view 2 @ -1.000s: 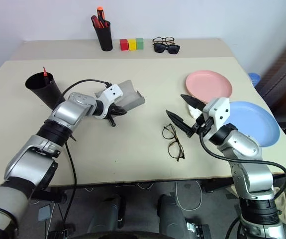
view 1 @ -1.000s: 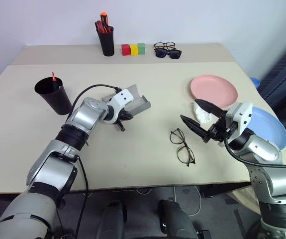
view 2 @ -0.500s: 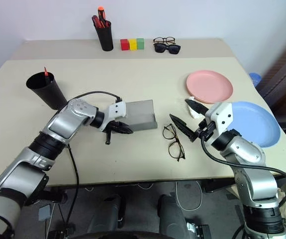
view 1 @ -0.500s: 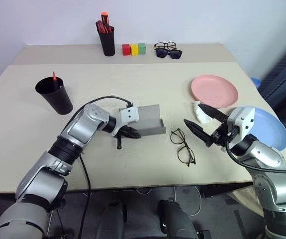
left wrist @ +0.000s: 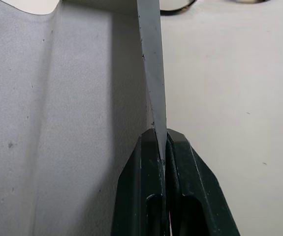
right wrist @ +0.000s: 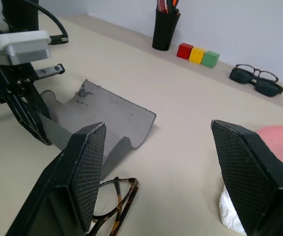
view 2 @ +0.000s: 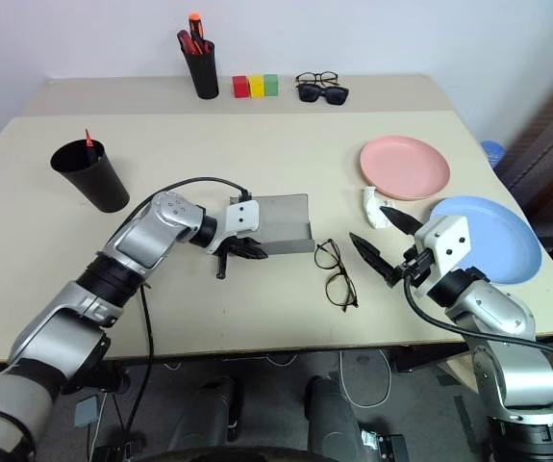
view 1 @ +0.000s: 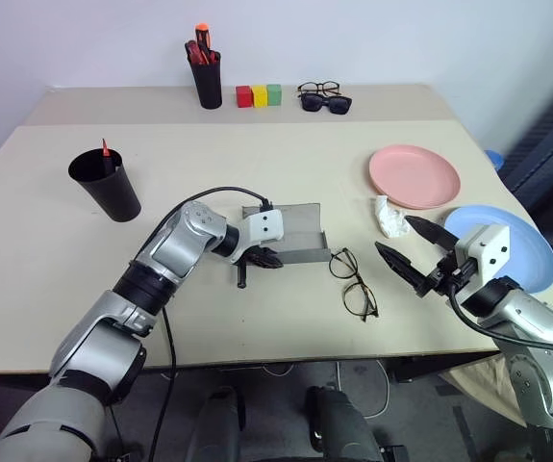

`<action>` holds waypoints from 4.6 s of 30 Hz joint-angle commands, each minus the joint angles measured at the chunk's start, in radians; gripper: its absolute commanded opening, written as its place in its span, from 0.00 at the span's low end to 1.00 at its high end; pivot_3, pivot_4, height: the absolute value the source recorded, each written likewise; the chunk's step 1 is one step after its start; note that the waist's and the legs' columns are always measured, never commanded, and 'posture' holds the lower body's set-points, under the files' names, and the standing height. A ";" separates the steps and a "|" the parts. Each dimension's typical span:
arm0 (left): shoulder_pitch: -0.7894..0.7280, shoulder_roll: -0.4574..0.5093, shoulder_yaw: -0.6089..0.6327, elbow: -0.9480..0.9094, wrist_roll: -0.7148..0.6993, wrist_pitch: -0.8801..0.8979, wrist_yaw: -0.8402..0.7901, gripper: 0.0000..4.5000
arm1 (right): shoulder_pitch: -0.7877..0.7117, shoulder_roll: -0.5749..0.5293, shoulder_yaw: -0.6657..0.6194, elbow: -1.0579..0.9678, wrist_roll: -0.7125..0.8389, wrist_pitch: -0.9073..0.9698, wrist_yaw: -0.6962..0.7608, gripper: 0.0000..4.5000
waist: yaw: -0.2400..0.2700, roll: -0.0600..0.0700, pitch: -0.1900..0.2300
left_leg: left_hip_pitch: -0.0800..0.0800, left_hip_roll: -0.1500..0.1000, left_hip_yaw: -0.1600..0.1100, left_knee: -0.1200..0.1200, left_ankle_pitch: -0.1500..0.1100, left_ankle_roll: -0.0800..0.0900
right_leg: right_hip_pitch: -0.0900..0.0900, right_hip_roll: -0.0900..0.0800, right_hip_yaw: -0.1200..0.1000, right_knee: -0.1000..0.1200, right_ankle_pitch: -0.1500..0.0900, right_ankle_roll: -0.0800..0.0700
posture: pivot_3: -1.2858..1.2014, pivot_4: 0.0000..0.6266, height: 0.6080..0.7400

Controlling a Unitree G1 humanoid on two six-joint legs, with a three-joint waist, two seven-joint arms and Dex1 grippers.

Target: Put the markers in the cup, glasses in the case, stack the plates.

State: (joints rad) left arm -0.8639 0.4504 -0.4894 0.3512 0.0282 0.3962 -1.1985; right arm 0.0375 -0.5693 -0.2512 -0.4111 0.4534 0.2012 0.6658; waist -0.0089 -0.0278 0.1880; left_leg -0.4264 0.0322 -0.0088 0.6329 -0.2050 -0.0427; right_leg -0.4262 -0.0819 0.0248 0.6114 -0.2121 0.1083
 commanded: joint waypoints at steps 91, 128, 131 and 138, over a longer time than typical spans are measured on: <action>0.584 0.337 0.458 -0.813 -0.425 0.144 0.247 1.00 | -0.074 0.004 0.138 -0.104 -0.286 0.134 -0.206 0.01 | -0.003 0.000 0.000 | 0.000 0.000 0.000 -0.001 0.000 0.000 | -0.001 0.000 0.000 0.000 0.000 0.000 | 0.52 0.24 1.00; 0.676 0.381 0.494 -0.836 -0.425 0.133 0.249 1.00 | -0.370 -0.088 0.174 0.247 0.175 0.672 0.165 0.99 | -0.004 0.001 0.001 | 0.000 0.001 0.000 -0.002 0.000 0.000 | -0.001 0.000 0.000 -0.001 -0.001 -0.002 | 0.52 0.24 1.00; 0.685 0.384 0.501 -0.845 -0.427 0.139 0.253 1.00 | -0.354 -0.106 0.181 0.240 0.189 0.701 0.190 0.99 | -0.005 0.001 0.001 | 0.000 0.001 0.000 -0.002 0.000 0.000 | -0.001 0.000 0.000 -0.001 -0.001 -0.002 | 0.52 0.24 1.00; 0.693 0.387 0.508 -0.853 -0.428 0.145 0.255 1.00 | -0.316 -0.116 0.204 0.198 0.207 0.738 0.231 0.99 | -0.005 0.001 0.001 | 0.000 0.001 0.000 -0.002 0.000 0.000 | -0.001 0.000 0.000 -0.001 -0.001 -0.002 | 0.52 0.24 1.00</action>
State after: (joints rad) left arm -0.1685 0.8251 -0.0134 -0.4687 -0.3847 0.5415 -0.9487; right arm -0.2786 -0.6693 -0.0409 -0.1722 0.6370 0.9382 0.8835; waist -0.0137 -0.0268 0.1886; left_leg -0.4260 0.0331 -0.0083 0.6313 -0.2054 -0.0425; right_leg -0.4273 -0.0821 0.0247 0.6105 -0.2128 0.1067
